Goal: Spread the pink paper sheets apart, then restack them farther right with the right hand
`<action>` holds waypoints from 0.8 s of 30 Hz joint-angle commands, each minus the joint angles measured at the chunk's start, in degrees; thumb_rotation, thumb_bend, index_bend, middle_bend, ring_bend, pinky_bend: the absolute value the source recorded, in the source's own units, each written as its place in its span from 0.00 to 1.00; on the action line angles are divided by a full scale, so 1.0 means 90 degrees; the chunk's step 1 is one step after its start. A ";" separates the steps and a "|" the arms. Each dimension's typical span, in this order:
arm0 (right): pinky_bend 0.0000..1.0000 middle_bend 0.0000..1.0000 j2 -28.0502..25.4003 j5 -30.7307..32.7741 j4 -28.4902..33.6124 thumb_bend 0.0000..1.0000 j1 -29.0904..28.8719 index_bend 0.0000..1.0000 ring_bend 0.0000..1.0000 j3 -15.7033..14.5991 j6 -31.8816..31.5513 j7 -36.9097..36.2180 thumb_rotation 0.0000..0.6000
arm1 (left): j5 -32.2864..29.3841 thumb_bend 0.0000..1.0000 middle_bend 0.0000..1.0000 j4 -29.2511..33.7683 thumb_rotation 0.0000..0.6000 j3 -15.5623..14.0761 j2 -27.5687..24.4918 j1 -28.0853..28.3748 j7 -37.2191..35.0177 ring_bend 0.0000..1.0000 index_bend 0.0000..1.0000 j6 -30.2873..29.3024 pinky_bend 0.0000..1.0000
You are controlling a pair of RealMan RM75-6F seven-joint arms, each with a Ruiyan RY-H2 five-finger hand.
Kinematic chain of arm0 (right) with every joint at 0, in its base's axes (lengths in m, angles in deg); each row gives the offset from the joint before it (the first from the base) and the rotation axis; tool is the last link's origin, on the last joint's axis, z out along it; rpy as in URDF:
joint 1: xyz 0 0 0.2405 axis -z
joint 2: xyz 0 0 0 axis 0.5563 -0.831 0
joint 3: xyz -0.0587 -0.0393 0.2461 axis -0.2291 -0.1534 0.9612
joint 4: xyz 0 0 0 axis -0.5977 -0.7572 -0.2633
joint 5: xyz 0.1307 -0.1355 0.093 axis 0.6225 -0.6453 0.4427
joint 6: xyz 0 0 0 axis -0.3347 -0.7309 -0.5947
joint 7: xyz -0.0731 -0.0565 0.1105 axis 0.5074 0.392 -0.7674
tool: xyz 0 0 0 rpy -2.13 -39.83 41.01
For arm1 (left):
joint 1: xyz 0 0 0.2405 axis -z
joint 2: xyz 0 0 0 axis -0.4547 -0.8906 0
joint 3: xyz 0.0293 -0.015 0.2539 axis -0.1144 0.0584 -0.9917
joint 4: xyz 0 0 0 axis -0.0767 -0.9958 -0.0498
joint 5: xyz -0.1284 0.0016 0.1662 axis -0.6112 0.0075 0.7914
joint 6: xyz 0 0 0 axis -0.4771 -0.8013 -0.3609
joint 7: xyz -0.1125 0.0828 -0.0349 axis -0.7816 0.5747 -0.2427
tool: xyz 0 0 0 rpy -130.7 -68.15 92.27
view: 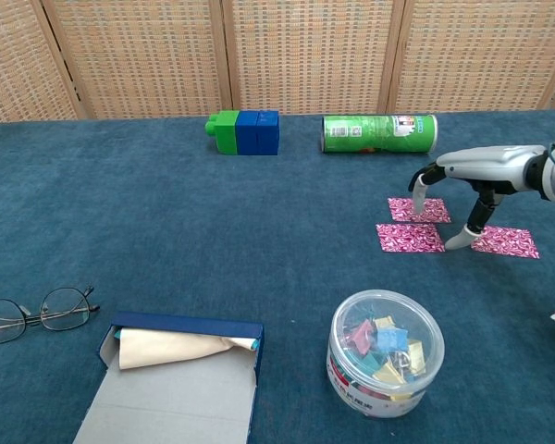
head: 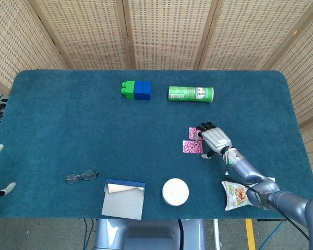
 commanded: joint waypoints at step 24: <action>0.00 0.10 0.0264 0.0987 -0.0126 0.24 -0.0342 0.32 0.00 0.0267 0.0783 0.1108 1.00 | 0.0008 0.11 0.00 -0.0122 0.93 -0.0007 -0.0017 -0.0046 -0.0149 0.00 0.02 -0.0029 0.00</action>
